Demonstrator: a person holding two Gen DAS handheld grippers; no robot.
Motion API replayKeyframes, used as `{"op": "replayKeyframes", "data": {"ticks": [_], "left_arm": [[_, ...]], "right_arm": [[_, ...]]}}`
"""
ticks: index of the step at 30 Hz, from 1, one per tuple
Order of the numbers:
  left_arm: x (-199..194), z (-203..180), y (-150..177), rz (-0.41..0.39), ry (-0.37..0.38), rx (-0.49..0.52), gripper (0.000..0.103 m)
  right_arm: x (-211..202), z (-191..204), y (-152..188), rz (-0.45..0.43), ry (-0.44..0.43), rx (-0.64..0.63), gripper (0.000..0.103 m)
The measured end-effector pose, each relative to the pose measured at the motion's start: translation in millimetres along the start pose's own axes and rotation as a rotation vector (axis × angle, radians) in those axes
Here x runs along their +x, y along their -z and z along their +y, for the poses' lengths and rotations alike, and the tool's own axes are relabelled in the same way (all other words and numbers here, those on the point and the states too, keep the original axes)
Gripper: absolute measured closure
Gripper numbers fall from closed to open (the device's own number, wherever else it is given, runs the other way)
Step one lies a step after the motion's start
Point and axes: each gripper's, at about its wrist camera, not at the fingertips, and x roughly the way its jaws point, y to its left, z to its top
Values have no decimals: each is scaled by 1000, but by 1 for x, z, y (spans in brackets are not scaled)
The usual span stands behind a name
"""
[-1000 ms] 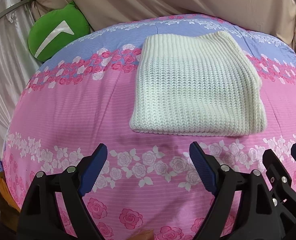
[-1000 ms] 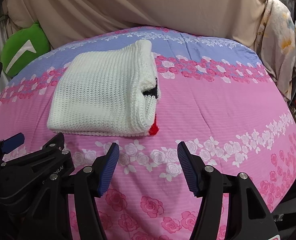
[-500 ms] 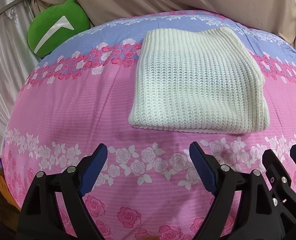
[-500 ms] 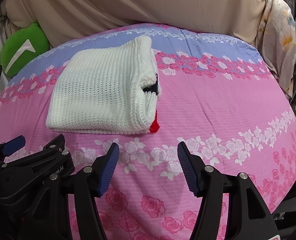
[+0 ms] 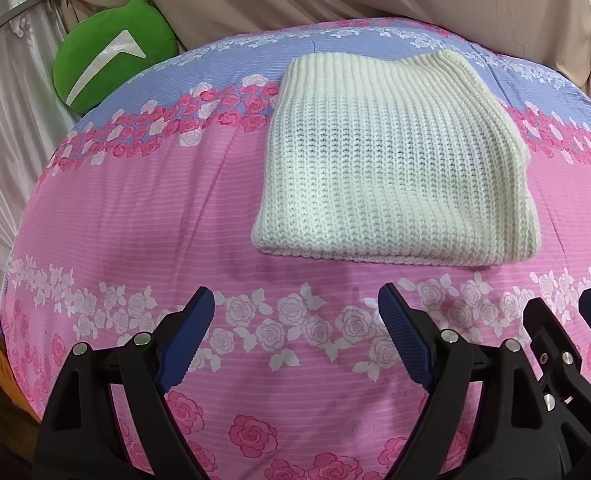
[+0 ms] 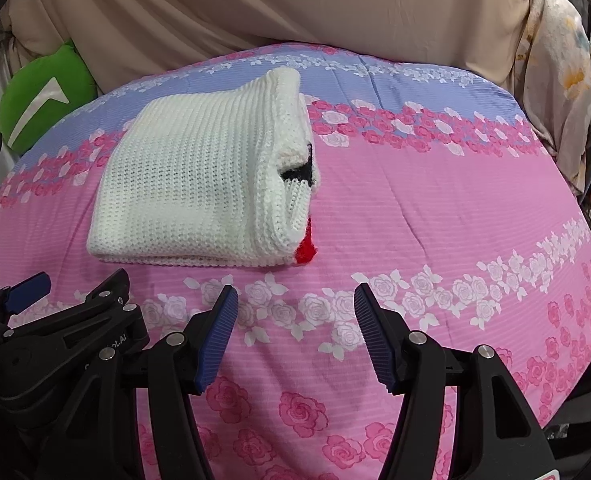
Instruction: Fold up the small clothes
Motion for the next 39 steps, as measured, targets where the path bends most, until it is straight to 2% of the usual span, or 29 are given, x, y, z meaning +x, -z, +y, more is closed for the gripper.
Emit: {"op": "replayKeyframes", "data": {"ticks": [12,16,39], "left_arm": [[3,-5,0,10,0,4,23],[4,-6,-1,14,3,5,27],[8,-10,0,41,5,-5,29]], "right_arm": [[3,0,-1,6,6,0,44],[5,1,-1,6,6,-3,44],[8,0,0,15,8,-10,44]]}}
